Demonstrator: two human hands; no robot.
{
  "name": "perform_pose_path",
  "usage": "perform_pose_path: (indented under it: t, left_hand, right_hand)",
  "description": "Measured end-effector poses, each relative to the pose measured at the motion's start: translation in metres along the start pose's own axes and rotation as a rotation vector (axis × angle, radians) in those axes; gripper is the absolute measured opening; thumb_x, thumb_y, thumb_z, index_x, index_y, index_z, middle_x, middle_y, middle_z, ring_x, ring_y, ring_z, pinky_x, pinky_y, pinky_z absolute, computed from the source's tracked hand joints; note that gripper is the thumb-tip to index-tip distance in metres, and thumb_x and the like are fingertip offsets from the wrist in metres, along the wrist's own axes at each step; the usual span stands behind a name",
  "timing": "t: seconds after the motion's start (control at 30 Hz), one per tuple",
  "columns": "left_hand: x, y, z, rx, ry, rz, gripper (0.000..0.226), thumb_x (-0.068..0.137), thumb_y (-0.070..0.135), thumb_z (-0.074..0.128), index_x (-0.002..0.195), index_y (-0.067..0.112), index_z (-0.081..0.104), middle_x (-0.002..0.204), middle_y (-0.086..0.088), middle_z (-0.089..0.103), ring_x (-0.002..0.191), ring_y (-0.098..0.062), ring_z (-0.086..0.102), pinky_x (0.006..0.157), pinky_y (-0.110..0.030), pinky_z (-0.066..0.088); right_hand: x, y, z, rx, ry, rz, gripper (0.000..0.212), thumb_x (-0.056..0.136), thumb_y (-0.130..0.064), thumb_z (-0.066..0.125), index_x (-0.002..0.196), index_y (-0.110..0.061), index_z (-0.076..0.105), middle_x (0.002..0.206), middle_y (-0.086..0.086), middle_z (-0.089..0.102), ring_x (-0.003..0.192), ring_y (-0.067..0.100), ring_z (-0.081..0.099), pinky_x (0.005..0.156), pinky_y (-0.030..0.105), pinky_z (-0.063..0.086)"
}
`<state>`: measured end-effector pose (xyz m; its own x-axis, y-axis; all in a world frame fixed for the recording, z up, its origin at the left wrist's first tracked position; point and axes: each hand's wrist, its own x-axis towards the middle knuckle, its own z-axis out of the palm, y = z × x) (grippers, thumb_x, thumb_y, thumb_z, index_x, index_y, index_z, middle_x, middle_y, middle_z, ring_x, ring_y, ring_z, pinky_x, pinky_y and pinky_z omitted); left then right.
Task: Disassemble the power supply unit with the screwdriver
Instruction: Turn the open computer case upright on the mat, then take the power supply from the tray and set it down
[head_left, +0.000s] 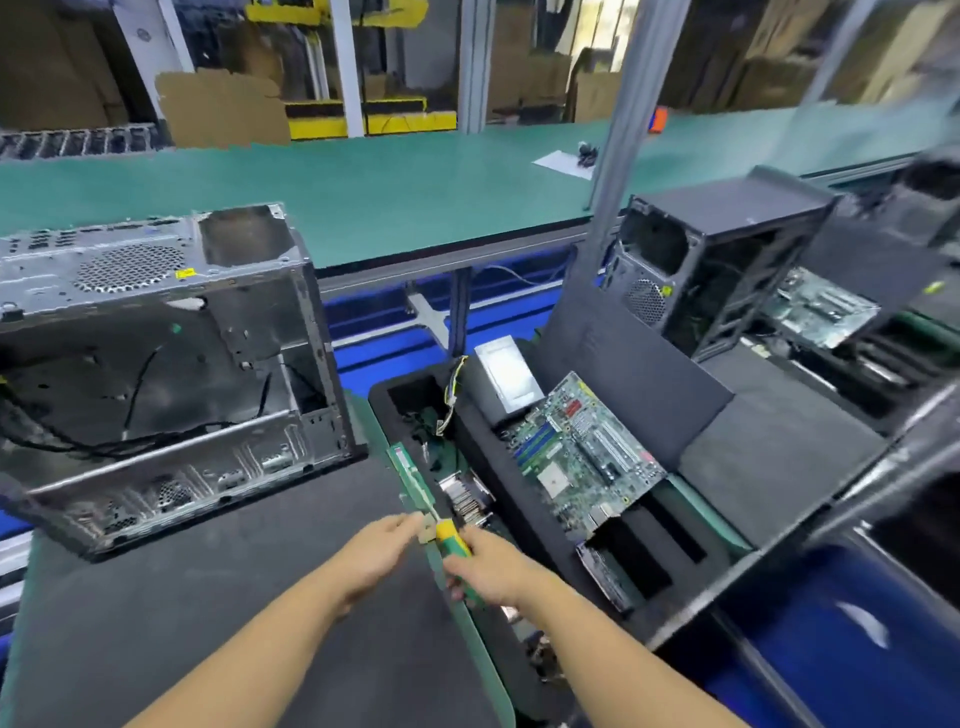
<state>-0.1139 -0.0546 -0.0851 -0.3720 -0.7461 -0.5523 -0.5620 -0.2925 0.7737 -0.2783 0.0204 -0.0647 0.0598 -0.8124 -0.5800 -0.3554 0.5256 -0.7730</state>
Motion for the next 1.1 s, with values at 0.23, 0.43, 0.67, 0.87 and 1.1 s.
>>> perform_pose_path:
  t: [0.23,0.43,0.67,0.87,1.1]
  left_hand:
    - [0.021,-0.018,0.040,0.471,0.001,-0.009,0.042,0.100,0.023,0.051,0.141,0.011,0.053,0.143,-0.003,0.055,0.129,-0.017,0.052,0.106,-0.024,0.038]
    - [0.027,-0.025,0.043,0.626,0.046,0.012,0.046,0.096,0.017,0.051,0.141,0.012,0.053,0.143,-0.006,0.054,0.128,-0.021,0.053,0.105,-0.027,0.040]
    - [0.026,-0.038,0.042,0.724,0.026,0.029,0.053,0.095,0.021,0.052,0.148,0.017,0.044,0.157,-0.003,0.032,0.143,-0.020,0.034,0.116,-0.033,0.030]
    - [0.029,-0.034,0.038,0.628,0.078,0.039,0.049,0.095,0.018,0.053,0.144,0.015,0.048,0.145,-0.005,0.044,0.131,-0.020,0.047,0.111,-0.025,0.032]
    - [0.034,-0.020,0.037,0.568,0.130,0.043,0.042,0.097,0.022,0.053,0.139,0.018,0.052,0.141,-0.002,0.048,0.127,-0.017,0.050,0.109,-0.030,0.038]
  right_hand:
    - [-0.017,0.067,-0.032,-0.265,0.183,0.154,0.023,0.091,-0.027,0.059,0.074,-0.021,0.045,0.073,0.000,0.051,0.063,0.015,0.046,0.058,0.024,0.036]
    - [0.003,0.085,-0.004,-0.541,0.143,0.243,0.033,0.094,-0.043,0.059,0.098,-0.009,0.057,0.105,0.017,0.064,0.103,0.031,0.063,0.080,0.032,0.046]
    - [0.019,0.080,0.012,-0.671,0.057,0.174,0.067,0.085,-0.050,0.068,0.130,-0.010,0.038,0.132,0.014,0.052,0.120,0.034,0.054,0.095,0.042,0.044]
    - [0.032,0.069,-0.004,-0.718,-0.052,0.226,0.083,0.088,-0.062,0.054,0.144,-0.006,0.030,0.134,0.013,0.053,0.121,0.032,0.053,0.101,0.043,0.044]
    - [0.048,0.048,-0.036,-0.607,-0.038,0.159,0.045,0.091,-0.043,0.056,0.123,-0.012,0.048,0.127,0.009,0.055,0.107,0.027,0.055,0.090,0.036,0.046]
